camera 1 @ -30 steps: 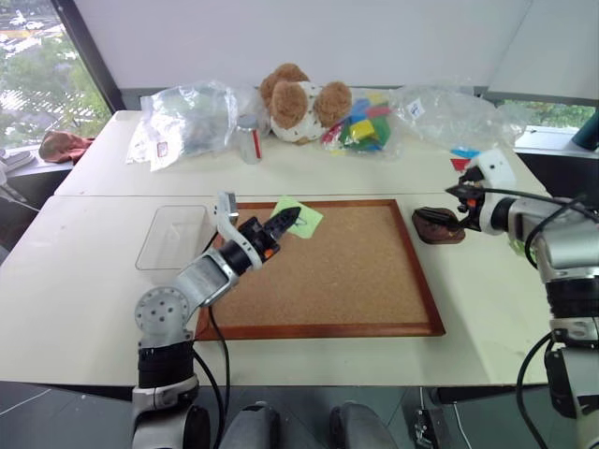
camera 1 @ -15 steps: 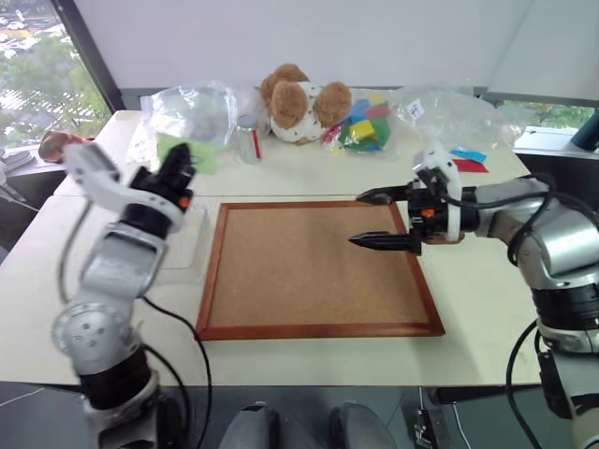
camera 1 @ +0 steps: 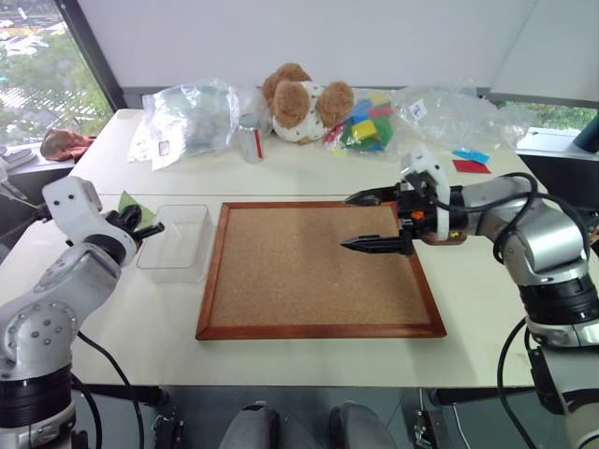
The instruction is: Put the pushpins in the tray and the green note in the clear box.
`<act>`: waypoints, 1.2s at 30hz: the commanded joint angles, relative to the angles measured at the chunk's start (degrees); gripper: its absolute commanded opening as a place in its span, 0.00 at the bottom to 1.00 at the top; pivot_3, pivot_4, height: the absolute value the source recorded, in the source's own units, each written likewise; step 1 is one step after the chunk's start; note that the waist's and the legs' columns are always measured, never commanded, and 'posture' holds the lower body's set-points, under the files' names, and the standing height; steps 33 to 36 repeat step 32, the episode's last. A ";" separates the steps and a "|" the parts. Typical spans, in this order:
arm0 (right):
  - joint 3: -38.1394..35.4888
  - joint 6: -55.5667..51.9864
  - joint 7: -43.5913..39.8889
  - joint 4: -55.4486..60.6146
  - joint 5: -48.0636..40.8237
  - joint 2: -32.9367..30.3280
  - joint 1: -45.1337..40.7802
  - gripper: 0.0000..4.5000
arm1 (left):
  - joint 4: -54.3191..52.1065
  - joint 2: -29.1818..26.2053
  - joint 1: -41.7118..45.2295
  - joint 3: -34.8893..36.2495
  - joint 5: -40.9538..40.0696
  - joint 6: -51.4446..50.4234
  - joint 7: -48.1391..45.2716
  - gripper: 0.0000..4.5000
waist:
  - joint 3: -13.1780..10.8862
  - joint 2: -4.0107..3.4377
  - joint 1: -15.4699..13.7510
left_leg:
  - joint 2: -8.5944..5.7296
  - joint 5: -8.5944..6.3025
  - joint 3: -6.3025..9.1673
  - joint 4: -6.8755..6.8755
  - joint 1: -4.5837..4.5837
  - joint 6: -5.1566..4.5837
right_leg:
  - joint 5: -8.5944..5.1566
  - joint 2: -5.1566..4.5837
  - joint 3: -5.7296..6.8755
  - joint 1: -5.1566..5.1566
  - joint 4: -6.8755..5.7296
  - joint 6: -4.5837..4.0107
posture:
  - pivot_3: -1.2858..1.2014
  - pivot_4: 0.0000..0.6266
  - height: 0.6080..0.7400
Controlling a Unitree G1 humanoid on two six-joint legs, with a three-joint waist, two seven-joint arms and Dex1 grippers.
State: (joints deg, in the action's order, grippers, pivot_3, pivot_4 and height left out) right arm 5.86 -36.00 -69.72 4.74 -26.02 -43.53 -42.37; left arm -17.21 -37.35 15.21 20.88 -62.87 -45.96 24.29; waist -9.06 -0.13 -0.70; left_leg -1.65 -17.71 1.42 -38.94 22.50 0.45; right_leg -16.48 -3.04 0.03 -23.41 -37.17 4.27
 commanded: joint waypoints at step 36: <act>-5.39 1.70 3.10 4.94 1.63 -8.89 10.64 1.00 | -17.98 -16.40 -7.22 -4.04 7.52 -4.82 -57.86 0.98 | -0.10 0.11 0.44 | 0.00 -0.06 -0.03 0.18 0.02 -0.09 | -0.02 -0.14 -0.01 -0.06 0.09 -0.03 | 0.52 0.24 1.00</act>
